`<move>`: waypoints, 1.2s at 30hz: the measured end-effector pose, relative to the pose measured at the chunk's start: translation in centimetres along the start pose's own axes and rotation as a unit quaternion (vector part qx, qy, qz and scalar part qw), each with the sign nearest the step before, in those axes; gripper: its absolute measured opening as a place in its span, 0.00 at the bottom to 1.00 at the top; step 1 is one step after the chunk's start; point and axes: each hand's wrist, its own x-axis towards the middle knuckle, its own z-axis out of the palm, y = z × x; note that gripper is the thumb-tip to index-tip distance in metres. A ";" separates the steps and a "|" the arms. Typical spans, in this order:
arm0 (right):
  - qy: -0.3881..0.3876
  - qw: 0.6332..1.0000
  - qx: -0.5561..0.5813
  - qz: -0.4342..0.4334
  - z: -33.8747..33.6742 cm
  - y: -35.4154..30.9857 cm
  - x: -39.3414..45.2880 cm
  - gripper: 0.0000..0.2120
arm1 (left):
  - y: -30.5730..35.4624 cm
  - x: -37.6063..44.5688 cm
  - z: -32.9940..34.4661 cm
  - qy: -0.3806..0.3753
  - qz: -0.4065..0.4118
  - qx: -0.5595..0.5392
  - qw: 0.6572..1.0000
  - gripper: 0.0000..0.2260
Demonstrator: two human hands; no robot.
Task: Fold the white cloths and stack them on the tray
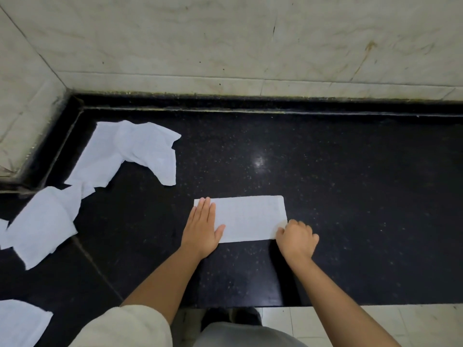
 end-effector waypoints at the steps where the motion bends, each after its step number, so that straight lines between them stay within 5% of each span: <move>1: 0.007 1.000 -0.008 0.003 0.0 0.0 -0.3 0.14 | 0.1 0.0 -0.1 0.000 -0.004 -0.009 1.000 0.37; 5: 0.001 0.999 -0.034 0.024 0.2 -0.1 -0.8 0.15 | 0.2 -0.3 -0.3 -0.012 -0.021 -0.005 1.000 0.30; 15: 0.004 0.999 0.015 0.029 -0.5 -1.1 -0.7 0.11 | -0.2 -0.1 -0.7 -0.007 -0.018 -0.053 0.998 0.29; 19: 0.089 0.983 0.136 -0.087 -2.9 -4.7 -1.9 0.08 | -1.8 -0.8 -1.6 0.069 -0.036 -0.147 0.986 0.26; 23: 0.088 0.946 0.200 -0.239 -2.3 -10.6 -4.9 0.11 | -5.9 -3.4 -1.7 0.127 -0.087 -0.166 0.974 0.31; 27: 0.014 0.945 0.110 -0.309 2.1 -13.5 -6.5 0.09 | -9.0 -6.1 -0.8 0.148 -0.141 -0.177 0.963 0.35; 31: 0.055 0.939 0.010 -0.338 4.4 -13.1 -7.1 0.15 | -9.5 -7.6 -0.4 0.143 -0.154 -0.184 0.960 0.33; 36: 0.128 0.913 0.040 -0.385 3.9 -12.7 -6.3 0.16 | -9.1 -7.7 -0.4 0.153 -0.128 -0.212 0.957 0.24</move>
